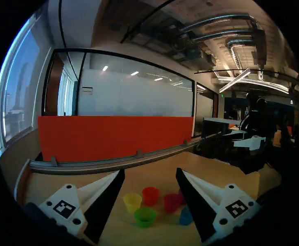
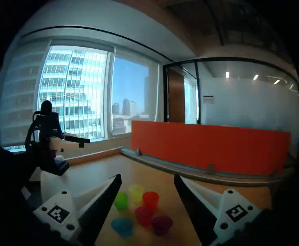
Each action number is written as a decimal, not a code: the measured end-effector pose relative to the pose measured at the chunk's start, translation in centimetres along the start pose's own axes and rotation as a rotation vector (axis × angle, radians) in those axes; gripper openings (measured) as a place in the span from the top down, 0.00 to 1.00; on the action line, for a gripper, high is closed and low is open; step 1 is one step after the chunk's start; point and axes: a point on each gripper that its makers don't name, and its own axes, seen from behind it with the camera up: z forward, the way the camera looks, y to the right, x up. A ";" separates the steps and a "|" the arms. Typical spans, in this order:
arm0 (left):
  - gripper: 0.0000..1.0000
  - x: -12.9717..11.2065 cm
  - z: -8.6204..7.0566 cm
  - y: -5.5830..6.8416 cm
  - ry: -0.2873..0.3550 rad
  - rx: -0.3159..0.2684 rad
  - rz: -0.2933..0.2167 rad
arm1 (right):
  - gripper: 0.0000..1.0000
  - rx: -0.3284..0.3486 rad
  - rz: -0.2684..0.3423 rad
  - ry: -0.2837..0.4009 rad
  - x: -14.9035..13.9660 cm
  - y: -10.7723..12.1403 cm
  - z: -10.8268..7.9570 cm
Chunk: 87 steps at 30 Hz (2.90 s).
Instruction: Pour water
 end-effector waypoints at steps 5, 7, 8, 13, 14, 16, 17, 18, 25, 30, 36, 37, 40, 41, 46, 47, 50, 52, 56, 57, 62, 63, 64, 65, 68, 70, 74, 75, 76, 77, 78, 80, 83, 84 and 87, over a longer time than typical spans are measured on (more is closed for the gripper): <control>0.07 -0.7 0.3 0.1 -0.026 -0.012 0.022 | 0.01 0.028 0.006 -0.015 -0.1 -0.5 0.0; 0.07 -0.9 0.4 0.2 -0.033 -0.017 0.030 | 0.01 0.034 0.001 -0.021 -0.1 -0.6 -0.1; 0.07 -1.0 0.4 0.3 -0.036 -0.019 0.032 | 0.01 0.036 -0.002 -0.024 -0.1 -0.6 -0.1; 0.07 -1.3 0.6 0.5 -0.045 -0.029 0.039 | 0.01 0.039 -0.026 -0.037 -0.3 -0.5 -0.2; 0.07 -1.3 0.6 0.6 -0.047 -0.031 0.040 | 0.01 0.039 -0.030 -0.040 -0.4 -0.5 -0.2; 0.07 -1.4 0.6 0.7 -0.054 -0.035 0.041 | 0.01 0.044 -0.035 -0.048 -0.5 -0.6 -0.3; 0.07 -1.5 0.6 0.8 -0.058 -0.037 0.042 | 0.01 0.047 -0.036 -0.052 -0.6 -0.7 -0.3; 0.07 -1.6 0.7 0.8 -0.062 -0.038 0.043 | 0.01 0.050 -0.037 -0.056 -0.7 -0.8 -0.4; 0.07 -3.1 0.9 1.3 -0.104 -0.054 0.061 | 0.01 0.085 -0.024 -0.096 -1.8 -1.3 -0.6; 0.07 -4.5 1.1 1.3 -0.139 -0.057 0.071 | 0.01 0.093 -0.029 -0.132 -3.2 -1.3 -0.6; 0.07 -5.8 1.4 0.9 -0.158 -0.054 0.062 | 0.01 0.099 -0.045 -0.165 -4.7 -1.4 -0.4; 0.07 -6.1 1.4 0.8 -0.162 -0.053 0.060 | 0.01 0.102 -0.044 -0.170 -4.9 -1.5 -0.4; 0.07 -7.0 1.5 0.5 -0.176 -0.048 0.061 | 0.01 0.110 -0.046 -0.184 -5.6 -1.7 -0.3; 0.07 -7.3 1.6 0.4 -0.181 -0.046 0.063 | 0.01 0.113 -0.047 -0.188 -5.8 -1.7 -0.4; 0.07 -8.8 1.7 0.0 -0.205 -0.038 0.075 | 0.01 0.122 -0.060 -0.215 -6.9 -2.0 -0.3; 0.07 -9.1 1.8 -0.1 -0.210 -0.037 0.077 | 0.01 0.124 -0.063 -0.220 -7.1 -2.1 -0.3; 0.07 -10.2 1.9 -0.1 -0.224 -0.039 0.083 | 0.01 0.133 -0.070 -0.235 -8.0 -2.5 -0.3; 0.07 -10.9 2.0 -0.1 -0.235 -0.040 0.087 | 0.01 0.139 -0.074 -0.247 -8.6 -2.7 -0.3; 0.07 -12.2 2.2 0.0 -0.255 -0.044 0.090 | 0.01 0.149 -0.084 -0.267 -9.5 -3.0 -0.2; 0.07 -12.5 2.2 0.0 -0.259 -0.044 0.090 | 0.01 0.151 -0.087 -0.271 -9.7 -3.1 -0.1; 0.07 -13.7 2.5 -0.3 -0.273 -0.039 0.093 | 0.01 0.161 -0.095 -0.285 -10.6 -3.4 0.1; 0.07 -14.0 2.5 -0.4 -0.276 -0.037 0.094 | 0.01 0.163 -0.096 -0.288 -10.9 -3.4 0.1; 0.07 -14.3 2.5 -0.5 -0.281 -0.035 0.094 | 0.01 0.164 -0.098 -0.293 -11.1 -3.4 0.1; 0.07 -14.6 2.6 -0.6 -0.285 -0.034 0.094 | 0.01 0.165 -0.100 -0.297 -11.4 -3.4 0.1; 0.07 -15.6 2.7 -0.9 -0.302 -0.029 0.090 | 0.01 0.167 -0.108 -0.310 -12.2 -3.4 0.2; 0.07 -16.3 2.7 -1.0 -0.312 -0.027 0.091 | 0.01 0.169 -0.112 -0.319 -12.8 -3.5 0.3; 0.07 -17.6 2.8 -1.0 -0.332 -0.025 0.099 | 0.01 0.176 -0.117 -0.335 -13.9 -3.8 0.4; 0.07 -17.9 2.8 -1.0 -0.336 -0.025 0.102 | 0.01 0.178 -0.117 -0.339 -14.2 -3.9 0.5; 0.07 -18.2 2.8 -1.0 -0.342 -0.024 0.105 | 0.01 0.179 -0.118 -0.343 -14.4 -4.0 0.6; 0.07 -18.5 2.8 -1.0 -0.346 -0.024 0.108 | 0.01 0.180 -0.119 -0.346 -14.7 -4.0 0.7; 0.07 -18.8 2.8 -1.0 -0.351 -0.024 0.111 | 0.01 0.182 -0.119 -0.349 -14.9 -4.1 0.7; 0.07 -19.5 2.8 -0.9 -0.361 -0.026 0.115 | 0.01 0.184 -0.120 -0.356 -15.3 -4.2 0.8; 0.07 -20.1 2.9 -0.8 -0.373 -0.030 0.118 | 0.01 0.186 -0.119 -0.364 -15.9 -4.4 1.0; 0.07 -20.3 2.9 -0.8 -0.377 -0.031 0.119 | 0.01 0.187 -0.118 -0.366 -16.1 -4.4 1.0; 0.07 -20.7 3.0 -0.9 -0.385 -0.031 0.120 | 0.01 0.191 -0.117 -0.374 -16.7 -4.6 1.2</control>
